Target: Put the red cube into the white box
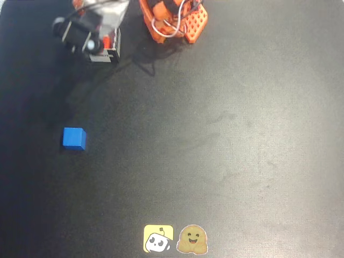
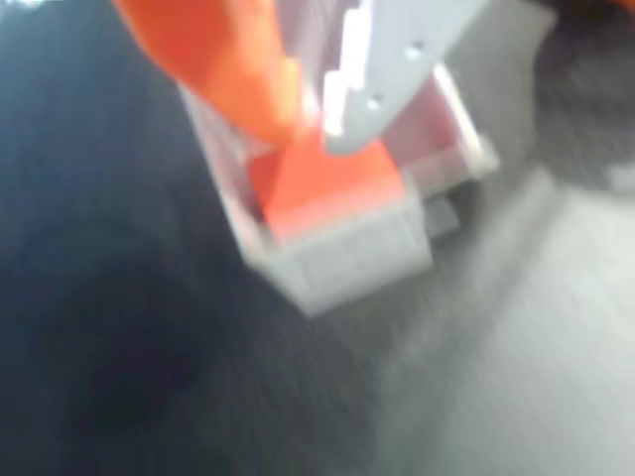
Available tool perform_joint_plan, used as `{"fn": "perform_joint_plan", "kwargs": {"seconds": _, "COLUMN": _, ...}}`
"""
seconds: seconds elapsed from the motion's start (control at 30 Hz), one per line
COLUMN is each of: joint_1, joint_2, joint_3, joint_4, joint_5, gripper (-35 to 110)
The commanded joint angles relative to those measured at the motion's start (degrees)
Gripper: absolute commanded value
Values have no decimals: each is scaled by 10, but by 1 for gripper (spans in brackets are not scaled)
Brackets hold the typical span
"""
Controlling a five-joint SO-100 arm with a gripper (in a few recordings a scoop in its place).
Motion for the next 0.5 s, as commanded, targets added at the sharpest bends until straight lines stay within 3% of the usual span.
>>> {"fn": "perform_joint_plan", "kwargs": {"seconds": 0.0, "joint_1": -75, "joint_2": -75, "joint_3": -62, "joint_4": -11, "joint_5": 46, "gripper": 0}}
{"fn": "perform_joint_plan", "kwargs": {"seconds": 0.47, "joint_1": -483, "joint_2": -127, "joint_3": -59, "joint_4": -54, "joint_5": 314, "gripper": 0}}
